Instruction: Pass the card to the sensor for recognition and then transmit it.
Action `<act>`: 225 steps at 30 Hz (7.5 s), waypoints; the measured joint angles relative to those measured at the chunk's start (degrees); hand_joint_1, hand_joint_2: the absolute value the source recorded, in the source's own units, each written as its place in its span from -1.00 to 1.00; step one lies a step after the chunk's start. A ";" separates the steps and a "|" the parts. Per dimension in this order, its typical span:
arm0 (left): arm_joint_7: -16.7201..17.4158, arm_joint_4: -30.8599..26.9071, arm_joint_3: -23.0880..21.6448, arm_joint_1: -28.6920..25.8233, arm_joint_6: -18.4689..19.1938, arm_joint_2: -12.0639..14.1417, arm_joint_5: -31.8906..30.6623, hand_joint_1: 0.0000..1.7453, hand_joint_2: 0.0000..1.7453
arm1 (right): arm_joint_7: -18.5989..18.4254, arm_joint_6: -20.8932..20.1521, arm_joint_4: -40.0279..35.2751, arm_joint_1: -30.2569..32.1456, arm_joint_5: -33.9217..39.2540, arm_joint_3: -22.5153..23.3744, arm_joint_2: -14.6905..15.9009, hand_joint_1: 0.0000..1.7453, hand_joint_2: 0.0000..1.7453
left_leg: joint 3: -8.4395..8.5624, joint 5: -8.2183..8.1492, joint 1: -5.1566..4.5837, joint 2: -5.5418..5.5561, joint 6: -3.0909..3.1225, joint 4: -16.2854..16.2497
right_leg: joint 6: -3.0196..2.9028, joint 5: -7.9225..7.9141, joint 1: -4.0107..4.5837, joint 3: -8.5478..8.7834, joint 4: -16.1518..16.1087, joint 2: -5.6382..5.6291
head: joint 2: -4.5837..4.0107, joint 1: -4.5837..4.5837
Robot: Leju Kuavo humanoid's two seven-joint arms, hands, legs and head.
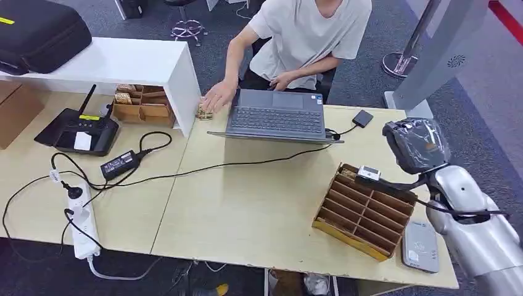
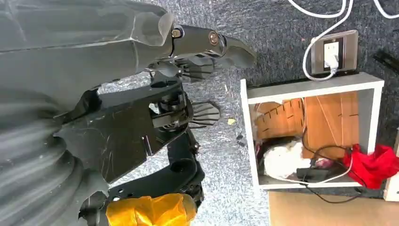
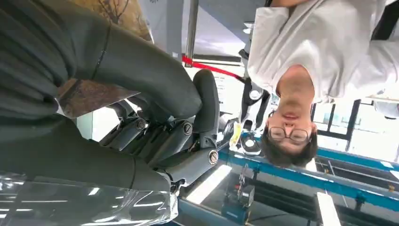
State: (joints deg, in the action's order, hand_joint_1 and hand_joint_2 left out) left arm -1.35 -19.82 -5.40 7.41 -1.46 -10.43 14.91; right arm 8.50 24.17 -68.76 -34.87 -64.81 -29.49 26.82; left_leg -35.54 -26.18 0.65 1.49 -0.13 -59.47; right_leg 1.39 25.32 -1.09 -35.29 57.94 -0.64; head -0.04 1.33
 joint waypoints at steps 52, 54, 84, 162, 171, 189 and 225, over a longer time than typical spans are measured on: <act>7.39 1.86 -0.72 3.74 -2.51 -3.32 0.90 -1.00 1.00 | -8.26 9.11 31.69 -25.78 -9.07 -3.63 -20.13 -1.00 1.00 | -0.56 0.25 0.01 0.30 0.01 -0.25 | 0.10 -0.13 0.01 -0.40 0.02 0.30 | 0.00 0.02; 7.39 2.08 -0.72 3.87 -2.56 -3.32 1.03 -1.00 1.00 | -8.26 9.14 31.80 -25.78 -9.07 -3.61 -20.13 -1.00 1.00 | -0.55 0.27 0.01 0.30 0.01 -0.25 | 0.09 -0.13 0.03 -0.41 0.03 0.30 | 0.00 0.02; 7.85 3.48 -0.70 5.57 -1.77 1.77 3.04 -1.00 1.00 | -32.42 -2.10 51.02 -22.11 -24.79 -3.28 8.40 -1.00 1.00 | -0.72 0.27 -0.01 0.21 0.01 -0.20 | 0.09 -0.28 0.07 -0.63 0.03 0.19 | 0.00 0.04; 11.52 4.48 -0.33 7.26 -1.55 2.54 -0.09 -1.00 1.00 | -37.18 -26.77 56.92 24.54 -9.07 15.93 -8.33 -1.00 1.00 | -0.55 0.09 0.02 0.17 -0.17 0.08 | -0.16 0.09 0.05 -0.63 0.07 0.15 | 0.00 -0.02; 12.02 4.94 0.04 7.68 -1.64 2.40 -0.13 -1.00 1.00 | -35.41 -27.58 57.53 29.23 -8.00 17.97 -15.91 -1.00 1.00 | -0.48 0.05 0.01 0.12 -0.24 0.09 | -0.22 0.13 0.05 -0.63 0.15 0.12 | 0.00 0.00; 15.76 5.31 1.62 7.50 2.05 2.62 1.14 -1.00 1.00 | -31.56 -31.19 57.94 31.63 -8.20 19.08 -23.72 -1.00 1.00 | -0.43 0.05 0.00 0.12 -0.25 0.10 | -0.27 0.16 0.05 -0.58 0.16 0.11 | 0.00 0.02; 17.00 5.46 -2.91 6.39 5.64 4.15 -15.26 -1.00 1.00 | -29.83 -35.87 58.23 31.97 -12.53 18.69 -25.88 -1.00 1.00 | -0.30 0.00 -0.01 0.08 -0.32 0.10 | -0.36 0.22 0.06 -0.46 0.17 0.10 | 0.00 0.02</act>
State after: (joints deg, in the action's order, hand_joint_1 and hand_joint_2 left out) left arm 15.65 -14.36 -8.31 13.80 4.17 -6.27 -0.35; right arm -21.33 -11.69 -10.53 -2.90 -77.33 -10.80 0.94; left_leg -35.84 -26.18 0.64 1.57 -0.45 -59.37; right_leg 1.03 25.54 -1.03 -35.75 58.11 -0.54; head -0.04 1.36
